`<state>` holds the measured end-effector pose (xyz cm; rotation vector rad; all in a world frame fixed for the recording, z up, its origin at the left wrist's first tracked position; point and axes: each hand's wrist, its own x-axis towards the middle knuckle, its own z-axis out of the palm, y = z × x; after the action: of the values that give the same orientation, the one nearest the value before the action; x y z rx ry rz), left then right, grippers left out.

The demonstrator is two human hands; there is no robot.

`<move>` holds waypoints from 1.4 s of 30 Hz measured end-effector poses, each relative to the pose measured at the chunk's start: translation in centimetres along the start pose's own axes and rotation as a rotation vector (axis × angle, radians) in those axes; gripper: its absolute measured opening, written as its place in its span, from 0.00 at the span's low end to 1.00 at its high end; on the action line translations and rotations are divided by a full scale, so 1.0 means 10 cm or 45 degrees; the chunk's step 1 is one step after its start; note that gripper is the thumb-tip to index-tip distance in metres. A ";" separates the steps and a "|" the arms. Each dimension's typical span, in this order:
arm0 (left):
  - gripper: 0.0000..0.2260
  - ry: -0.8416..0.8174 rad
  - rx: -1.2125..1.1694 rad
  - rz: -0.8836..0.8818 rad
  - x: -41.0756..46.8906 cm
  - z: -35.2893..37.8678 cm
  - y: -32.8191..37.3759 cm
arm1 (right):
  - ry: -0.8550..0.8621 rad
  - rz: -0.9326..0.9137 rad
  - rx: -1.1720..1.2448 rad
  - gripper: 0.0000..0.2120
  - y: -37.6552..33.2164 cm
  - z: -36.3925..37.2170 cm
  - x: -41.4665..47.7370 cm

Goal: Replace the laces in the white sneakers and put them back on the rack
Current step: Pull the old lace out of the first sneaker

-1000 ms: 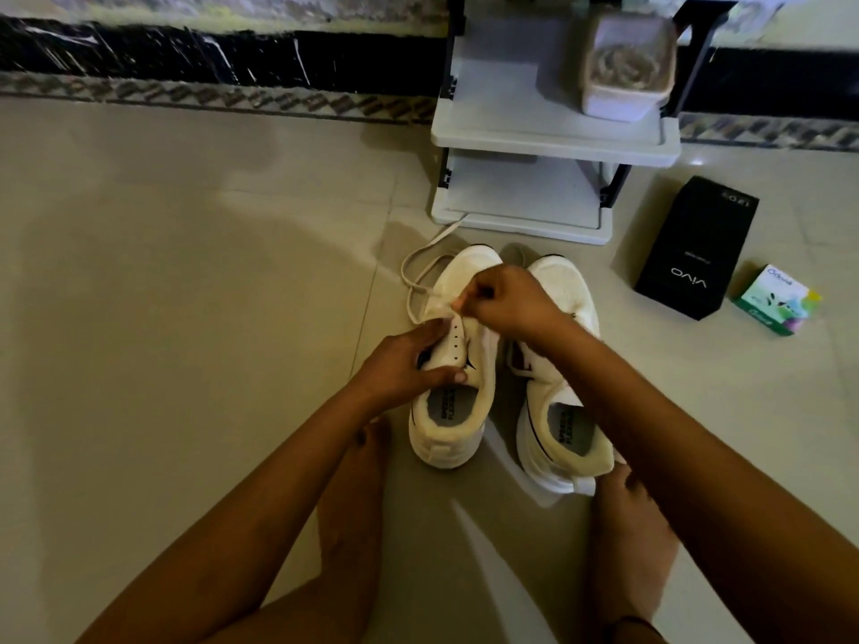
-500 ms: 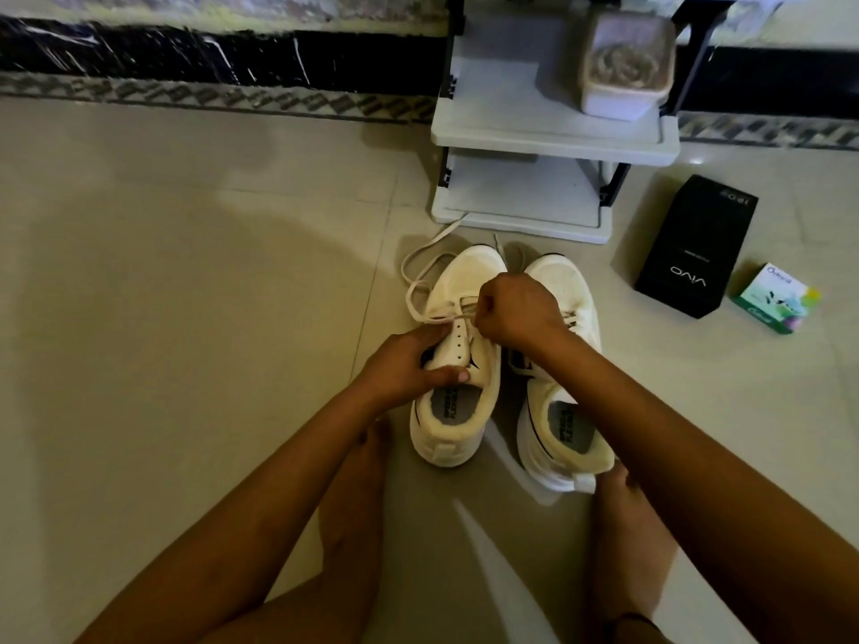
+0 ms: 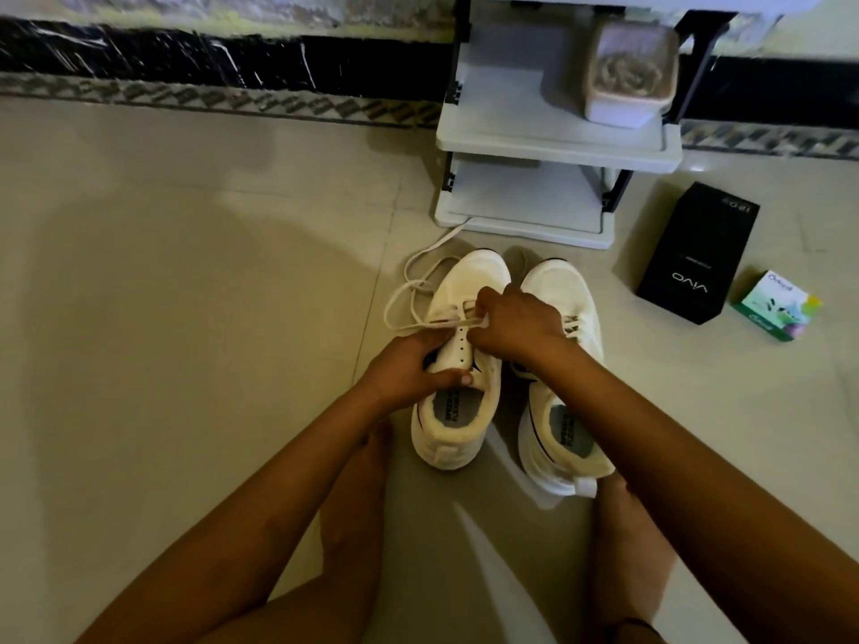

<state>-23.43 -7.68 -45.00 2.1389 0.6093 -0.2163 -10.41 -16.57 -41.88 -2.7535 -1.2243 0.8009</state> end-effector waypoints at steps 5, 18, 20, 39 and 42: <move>0.32 -0.009 0.030 0.018 0.00 -0.01 0.01 | 0.274 -0.006 -0.142 0.14 -0.02 -0.01 0.03; 0.32 0.000 0.034 0.009 0.02 0.01 -0.02 | 0.011 0.028 0.529 0.11 -0.03 -0.27 -0.02; 0.32 -0.004 0.049 0.002 0.04 0.02 -0.03 | -0.040 0.029 -0.008 0.19 -0.04 -0.19 -0.02; 0.33 0.004 0.069 0.016 0.04 0.03 -0.04 | 0.230 -0.064 0.154 0.13 -0.13 -0.25 -0.01; 0.32 -0.003 0.051 0.028 0.04 0.03 -0.04 | -0.021 0.038 -0.048 0.24 -0.09 -0.07 0.02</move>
<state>-23.24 -7.61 -45.62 2.1826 0.5839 -0.2204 -10.61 -15.67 -41.15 -2.8073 -1.2165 0.8130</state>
